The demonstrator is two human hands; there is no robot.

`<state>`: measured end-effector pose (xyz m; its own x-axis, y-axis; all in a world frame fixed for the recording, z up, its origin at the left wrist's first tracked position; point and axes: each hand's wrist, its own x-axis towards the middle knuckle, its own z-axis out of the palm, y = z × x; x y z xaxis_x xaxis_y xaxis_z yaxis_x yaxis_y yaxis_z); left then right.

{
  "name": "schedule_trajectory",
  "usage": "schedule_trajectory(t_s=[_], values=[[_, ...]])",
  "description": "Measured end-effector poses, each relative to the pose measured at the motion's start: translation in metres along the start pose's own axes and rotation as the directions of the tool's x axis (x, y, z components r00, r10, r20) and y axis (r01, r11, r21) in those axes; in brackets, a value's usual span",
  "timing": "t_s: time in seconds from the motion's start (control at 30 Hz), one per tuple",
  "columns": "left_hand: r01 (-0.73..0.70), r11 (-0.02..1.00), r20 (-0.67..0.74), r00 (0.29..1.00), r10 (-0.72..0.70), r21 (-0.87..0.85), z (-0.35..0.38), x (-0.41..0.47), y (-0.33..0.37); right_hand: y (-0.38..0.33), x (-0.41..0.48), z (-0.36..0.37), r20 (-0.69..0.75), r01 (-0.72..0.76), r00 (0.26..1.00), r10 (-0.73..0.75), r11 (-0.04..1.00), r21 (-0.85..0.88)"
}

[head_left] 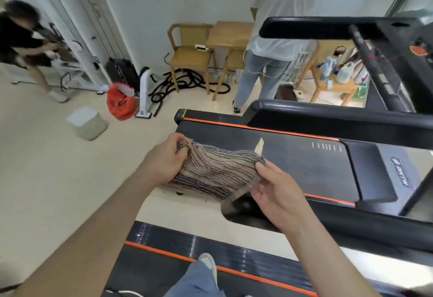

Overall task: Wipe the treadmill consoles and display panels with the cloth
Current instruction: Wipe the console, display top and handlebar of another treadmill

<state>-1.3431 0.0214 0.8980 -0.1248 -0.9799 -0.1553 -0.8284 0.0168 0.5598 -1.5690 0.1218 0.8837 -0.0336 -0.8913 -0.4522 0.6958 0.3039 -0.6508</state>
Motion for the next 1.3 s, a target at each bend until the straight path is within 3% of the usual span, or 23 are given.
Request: schedule_trajectory(t_s=[0.03,0.1,0.2,0.3,0.37,0.43,0.53,0.67,0.77,1.0,1.17,1.3], values=[[-0.010,0.999,-0.004,1.000,0.009,-0.053,-0.002,0.007,-0.004,-0.003,0.007,0.003,-0.022,-0.008,1.000,0.008,1.000,0.010],[0.001,0.929,0.006,1.000,0.001,-0.369,-0.009,0.022,-0.006,-0.008,0.025,0.006,-0.079,-0.009,0.997,0.011,1.000,0.027],[0.134,0.546,0.129,0.991,-0.048,-0.827,-0.015,0.049,-0.003,-0.014,0.055,0.012,-0.158,0.008,0.987,-0.015,0.999,-0.041],[0.296,0.179,0.312,0.948,0.066,-0.938,-0.021,0.094,-0.013,-0.018,0.092,0.026,-0.197,0.021,0.979,-0.048,0.991,-0.134],[0.410,0.070,0.416,0.892,0.176,-0.909,-0.026,0.129,-0.019,-0.022,0.123,0.041,-0.202,0.045,0.977,-0.063,0.995,-0.095],[0.439,0.172,0.463,0.877,0.132,-0.882,-0.029,0.169,-0.025,-0.026,0.155,0.059,-0.189,0.070,0.980,-0.069,0.998,-0.001],[0.393,0.473,0.425,0.904,-0.043,-0.788,-0.037,0.223,-0.037,-0.033,0.198,0.088,-0.177,0.115,0.979,-0.100,0.990,0.081],[0.308,0.648,0.386,0.922,-0.023,-0.697,-0.062,0.283,-0.047,-0.049,0.234,0.123,-0.094,0.202,0.977,-0.194,0.975,0.091],[0.209,0.669,0.336,0.940,0.064,-0.713,-0.075,0.316,-0.037,-0.066,0.253,0.140,-0.104,0.309,0.947,-0.303,0.950,0.049],[0.024,0.598,0.157,0.973,0.171,-0.801,-0.089,0.405,0.028,-0.127,0.305,0.139,-0.329,0.443,0.850,-0.412,0.896,0.022],[-0.181,0.740,0.057,0.957,0.284,-0.648,-0.077,0.483,0.086,-0.175,0.363,0.117,-0.442,0.521,0.763,-0.471,0.854,-0.010],[-0.279,0.798,0.052,0.931,0.361,-0.534,-0.055,0.563,0.150,-0.231,0.422,0.095,-0.546,0.570,0.636,-0.545,0.809,-0.143]])
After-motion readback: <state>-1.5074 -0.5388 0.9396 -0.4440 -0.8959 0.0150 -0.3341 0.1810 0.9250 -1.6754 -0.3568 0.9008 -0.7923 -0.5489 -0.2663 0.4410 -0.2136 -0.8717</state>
